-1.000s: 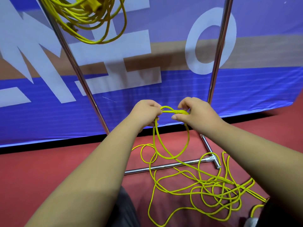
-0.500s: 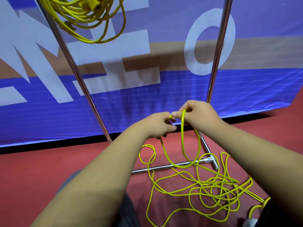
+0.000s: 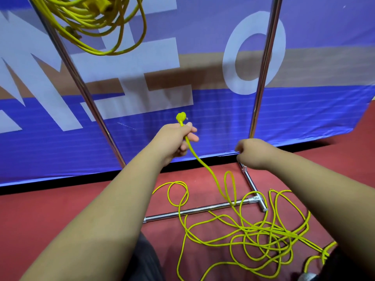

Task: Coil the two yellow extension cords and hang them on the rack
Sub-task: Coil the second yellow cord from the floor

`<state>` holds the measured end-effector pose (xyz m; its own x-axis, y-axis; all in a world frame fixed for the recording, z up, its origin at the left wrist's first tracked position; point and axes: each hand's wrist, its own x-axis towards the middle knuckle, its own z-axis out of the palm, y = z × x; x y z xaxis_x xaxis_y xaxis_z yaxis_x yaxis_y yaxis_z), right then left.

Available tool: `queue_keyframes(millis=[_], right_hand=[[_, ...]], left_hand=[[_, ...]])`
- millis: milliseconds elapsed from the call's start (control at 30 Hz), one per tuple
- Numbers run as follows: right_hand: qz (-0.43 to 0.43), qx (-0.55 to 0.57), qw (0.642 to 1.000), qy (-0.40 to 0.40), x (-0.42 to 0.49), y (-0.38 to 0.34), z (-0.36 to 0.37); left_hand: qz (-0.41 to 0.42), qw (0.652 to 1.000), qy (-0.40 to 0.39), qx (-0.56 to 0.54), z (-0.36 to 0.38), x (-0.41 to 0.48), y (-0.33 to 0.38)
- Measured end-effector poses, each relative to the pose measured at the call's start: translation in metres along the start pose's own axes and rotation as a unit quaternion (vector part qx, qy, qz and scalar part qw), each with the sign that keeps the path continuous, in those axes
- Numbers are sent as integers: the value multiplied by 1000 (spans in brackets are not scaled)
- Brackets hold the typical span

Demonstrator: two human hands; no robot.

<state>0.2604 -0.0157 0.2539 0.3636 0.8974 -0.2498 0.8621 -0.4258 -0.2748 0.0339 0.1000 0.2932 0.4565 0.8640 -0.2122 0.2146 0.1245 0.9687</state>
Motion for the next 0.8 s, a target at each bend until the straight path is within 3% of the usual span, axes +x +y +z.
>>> queue_keyframes(millis=[67,133,233,267,300,367,400,467,567,633,733,800], right_hand=[[-46,92,992,-72,-9,-10,-2],[-54,114,982,-142,-17,-21,1],[-20,63,995,-70,-14,-29,5],[1,95,995,-34,-13,-30,3],[27,175,984,-18,-13,-30,0],[78,401,912,-30,-12,-27,-5],[87,458,884,-36,-14,-24,-10],[89,479,873,-37,-15,-18,-14],[80,456,885,-55,-16,-11,-19],[65,436,894,-83,-19,-9,-21],[-8,411,909,-72,-21,-8,-21],[-38,450,891,-53,-21,-7,-23]], left_hand=[[9,996,-27,-83,13,-5,4],[27,987,-51,-150,23,-6,7],[64,977,-67,-189,33,-5,7],[80,978,-80,-177,36,-6,5],[99,979,-94,-148,38,-5,3],[145,982,-110,-45,40,-4,-3],[179,978,-98,37,40,-2,-6],[252,931,-65,255,42,7,-13],[234,851,-45,469,48,7,-14],[223,833,-51,504,49,9,-16],[238,838,-73,486,48,13,-18],[213,852,-107,466,44,15,-21]])
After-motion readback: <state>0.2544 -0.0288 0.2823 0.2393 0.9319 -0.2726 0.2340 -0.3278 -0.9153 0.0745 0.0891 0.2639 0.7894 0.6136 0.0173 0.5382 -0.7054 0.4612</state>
